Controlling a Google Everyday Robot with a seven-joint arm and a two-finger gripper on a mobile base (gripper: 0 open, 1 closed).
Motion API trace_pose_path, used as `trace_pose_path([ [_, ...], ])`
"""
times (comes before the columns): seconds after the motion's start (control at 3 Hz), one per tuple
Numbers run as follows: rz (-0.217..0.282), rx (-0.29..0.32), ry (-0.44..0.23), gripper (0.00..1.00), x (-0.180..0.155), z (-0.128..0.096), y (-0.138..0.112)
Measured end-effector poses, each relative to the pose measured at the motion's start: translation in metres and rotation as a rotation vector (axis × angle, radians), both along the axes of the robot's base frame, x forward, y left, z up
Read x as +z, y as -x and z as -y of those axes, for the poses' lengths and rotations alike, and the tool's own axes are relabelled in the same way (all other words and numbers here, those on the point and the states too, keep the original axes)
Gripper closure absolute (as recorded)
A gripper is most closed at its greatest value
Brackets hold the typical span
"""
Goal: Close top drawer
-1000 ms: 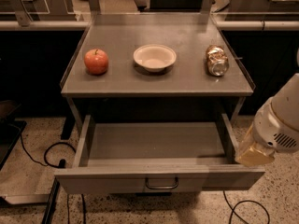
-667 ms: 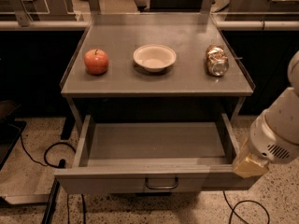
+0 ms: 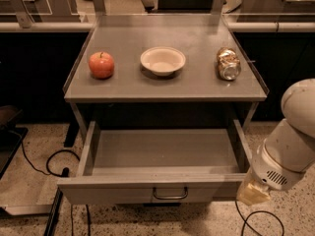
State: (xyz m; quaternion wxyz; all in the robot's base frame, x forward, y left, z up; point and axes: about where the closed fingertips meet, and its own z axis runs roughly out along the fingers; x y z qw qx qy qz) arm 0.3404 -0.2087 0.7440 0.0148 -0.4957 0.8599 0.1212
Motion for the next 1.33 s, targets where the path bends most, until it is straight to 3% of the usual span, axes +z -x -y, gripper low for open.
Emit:
trace_pose_path([
  [0.67, -0.061, -0.033, -0.018, 1.00, -0.043, -0.002, 0.000],
  [1.0, -0.049, -0.042, -0.020, 1.00, -0.057, 0.001, -0.020],
  [1.33, -0.052, -0.042, -0.024, 1.00, -0.064, -0.002, -0.022],
])
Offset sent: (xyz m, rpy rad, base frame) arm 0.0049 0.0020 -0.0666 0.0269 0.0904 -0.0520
